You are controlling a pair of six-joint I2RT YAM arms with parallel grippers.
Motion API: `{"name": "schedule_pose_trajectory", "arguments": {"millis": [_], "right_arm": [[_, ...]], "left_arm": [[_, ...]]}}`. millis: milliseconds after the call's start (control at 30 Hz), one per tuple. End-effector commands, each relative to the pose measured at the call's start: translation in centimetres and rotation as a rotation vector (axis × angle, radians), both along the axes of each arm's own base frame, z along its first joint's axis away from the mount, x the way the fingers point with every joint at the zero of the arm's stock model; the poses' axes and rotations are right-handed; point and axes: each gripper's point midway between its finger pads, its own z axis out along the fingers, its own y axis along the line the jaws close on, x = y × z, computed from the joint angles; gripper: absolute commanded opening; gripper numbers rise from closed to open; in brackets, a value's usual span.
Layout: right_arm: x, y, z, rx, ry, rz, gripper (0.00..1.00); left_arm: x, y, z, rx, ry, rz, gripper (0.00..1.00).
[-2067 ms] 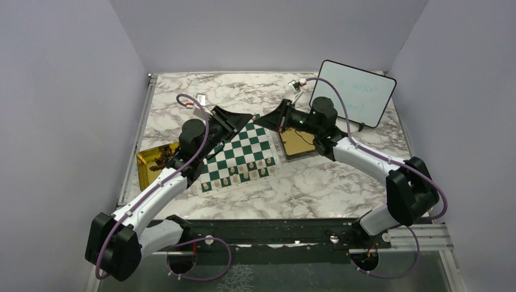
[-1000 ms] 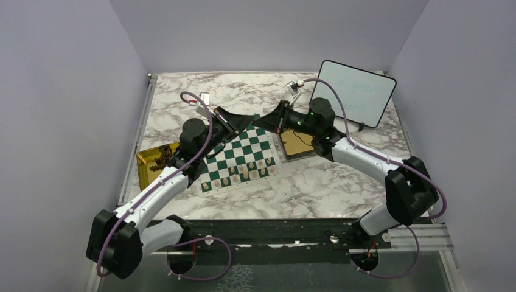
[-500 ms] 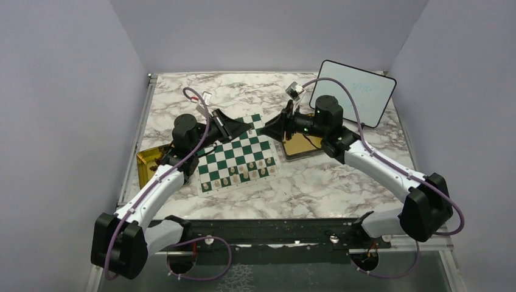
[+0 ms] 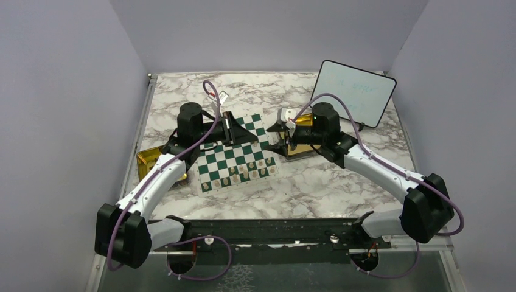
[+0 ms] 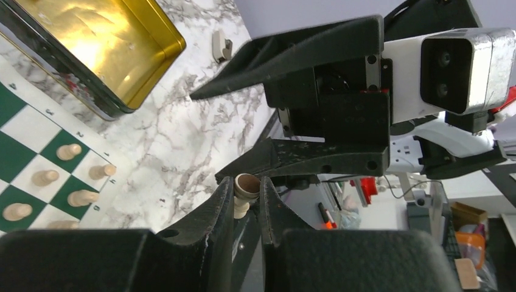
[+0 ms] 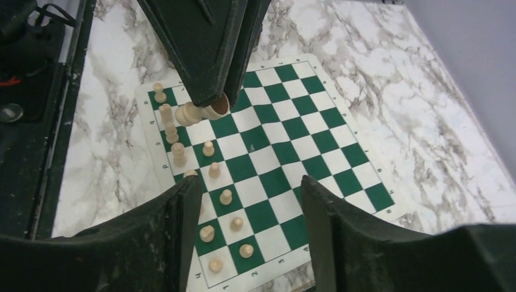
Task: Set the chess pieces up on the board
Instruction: Place the chess piece on the chessboard.
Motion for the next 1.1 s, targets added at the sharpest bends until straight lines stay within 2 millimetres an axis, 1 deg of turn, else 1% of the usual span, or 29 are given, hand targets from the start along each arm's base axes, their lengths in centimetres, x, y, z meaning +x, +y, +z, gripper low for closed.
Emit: {"name": "schedule_pose_trajectory", "arguments": {"millis": [0,133,233,400,533,567,633,667,733,833,867,900,967,1067], "right_arm": [[-0.2,0.4,2.6,0.046,-0.197,0.054,0.69],[-1.3,1.0,2.7,0.078,-0.24,0.094,0.79],[-1.5,1.3,3.0,0.103,-0.266,0.08,0.79],[-2.3,1.5,3.7,0.156,-0.288,0.09,0.71],[-1.9,0.7,3.8,0.178,-0.322,0.02,0.66],[-1.6,0.3,3.9,0.176,-0.344,-0.011,0.63],[-1.0,-0.5,4.1,0.167,-0.394,-0.067,0.53],[-0.8,-0.7,4.6,0.172,-0.409,-0.089,0.48],[-0.9,-0.9,5.7,0.201,-0.412,-0.112,0.43],[-1.6,-0.5,6.9,0.289,-0.391,-0.107,0.43],[-1.9,-0.3,6.7,0.311,-0.391,-0.101,0.43],[-2.1,0.0,7.0,0.336,-0.415,-0.094,0.43],[-2.5,0.9,6.4,0.322,-0.477,-0.089,0.44],[-2.9,1.5,6.3,0.297,-0.642,-0.084,0.49]], "left_arm": [[-1.2,-0.3,1.0,-0.05,0.021,-0.071,0.0],[-1.1,-0.3,1.3,-0.062,0.04,-0.06,0.0],[-1.0,-0.3,1.1,-0.059,0.063,-0.046,0.0],[-0.7,-0.2,0.6,-0.064,0.125,-0.011,0.0],[-0.3,0.0,0.3,-0.072,0.163,0.02,0.0],[-0.1,0.2,0.3,-0.078,0.185,0.045,0.0],[0.3,0.5,0.5,-0.113,0.214,0.099,0.0],[0.6,0.7,0.7,-0.138,0.226,0.13,0.0],[1.2,1.3,1.3,-0.197,0.244,0.22,0.0],[2.1,2.5,2.4,-0.313,0.303,0.363,0.0],[2.3,3.0,2.8,-0.35,0.325,0.399,0.0],[2.5,3.3,3.0,-0.384,0.351,0.432,0.0],[2.7,3.8,3.5,-0.435,0.398,0.471,0.0],[2.5,3.7,3.3,-0.472,0.482,0.467,0.0]]}}
